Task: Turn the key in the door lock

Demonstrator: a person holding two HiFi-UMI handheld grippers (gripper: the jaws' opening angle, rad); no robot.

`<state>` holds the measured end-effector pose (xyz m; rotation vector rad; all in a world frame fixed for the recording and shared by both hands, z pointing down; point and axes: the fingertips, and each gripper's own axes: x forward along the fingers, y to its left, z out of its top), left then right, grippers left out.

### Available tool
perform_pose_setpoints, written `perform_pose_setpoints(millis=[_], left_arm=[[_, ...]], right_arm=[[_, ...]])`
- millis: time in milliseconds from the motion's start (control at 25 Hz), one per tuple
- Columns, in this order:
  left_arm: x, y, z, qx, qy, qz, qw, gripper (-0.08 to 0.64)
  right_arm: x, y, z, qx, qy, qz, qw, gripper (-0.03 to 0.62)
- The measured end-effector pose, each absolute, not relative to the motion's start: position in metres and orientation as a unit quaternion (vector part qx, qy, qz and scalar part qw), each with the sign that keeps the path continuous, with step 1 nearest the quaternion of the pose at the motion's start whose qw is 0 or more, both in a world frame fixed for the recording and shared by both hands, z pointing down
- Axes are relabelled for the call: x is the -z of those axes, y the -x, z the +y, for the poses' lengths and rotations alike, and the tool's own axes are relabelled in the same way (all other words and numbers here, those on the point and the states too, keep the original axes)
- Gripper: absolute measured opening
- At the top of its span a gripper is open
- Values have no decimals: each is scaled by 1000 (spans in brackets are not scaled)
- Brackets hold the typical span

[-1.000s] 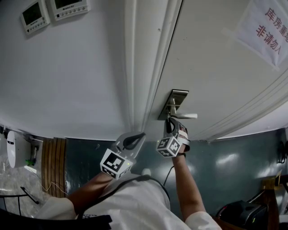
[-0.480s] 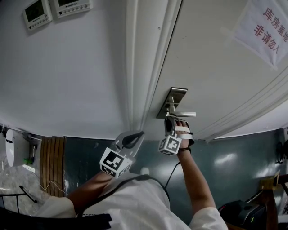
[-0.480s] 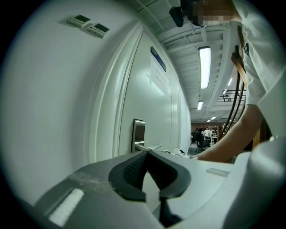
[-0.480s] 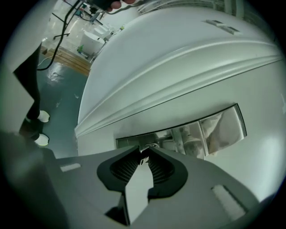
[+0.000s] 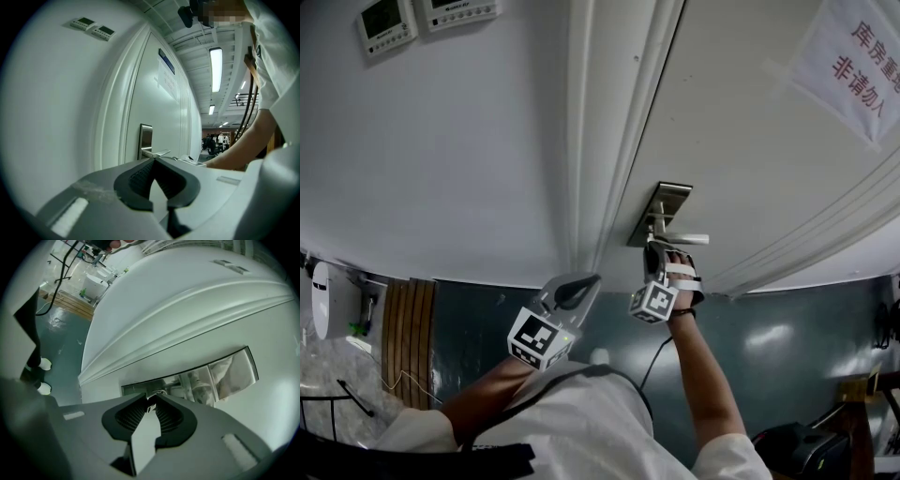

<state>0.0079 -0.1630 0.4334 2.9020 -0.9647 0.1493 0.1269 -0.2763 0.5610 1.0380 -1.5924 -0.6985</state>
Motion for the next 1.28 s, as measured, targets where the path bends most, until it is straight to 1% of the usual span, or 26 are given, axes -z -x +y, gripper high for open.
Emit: perform_pose_setpoints(millis=[120,320,560,600,880,1280], left_arm=[[-433,-10,-162,-48,-947,-315,40,5],[-431,-11,-162,-48,-946,-318,40,5],[-435,-11,-163,-51,-944,-323,43,5],[-435,-11,-163,-51,-944,-324,43,5],[-437,-14,-167,-51,-943,-325,45,5],[-432,-20,-173,-45,-945,-322,42,5]], right_arm=[[-562,-127,-276,284,-438,-673,524,74],[-557,-128,-275,257,-460,-692,494,91],[-551,-127,-272,261,-472,-700,468,95],[-548,-127,-271,256,-478,-705,457,108],[-535,-131,-261,155,-534,-759,337,114],[-494,-122,-237,59,-568,-799,186,114]])
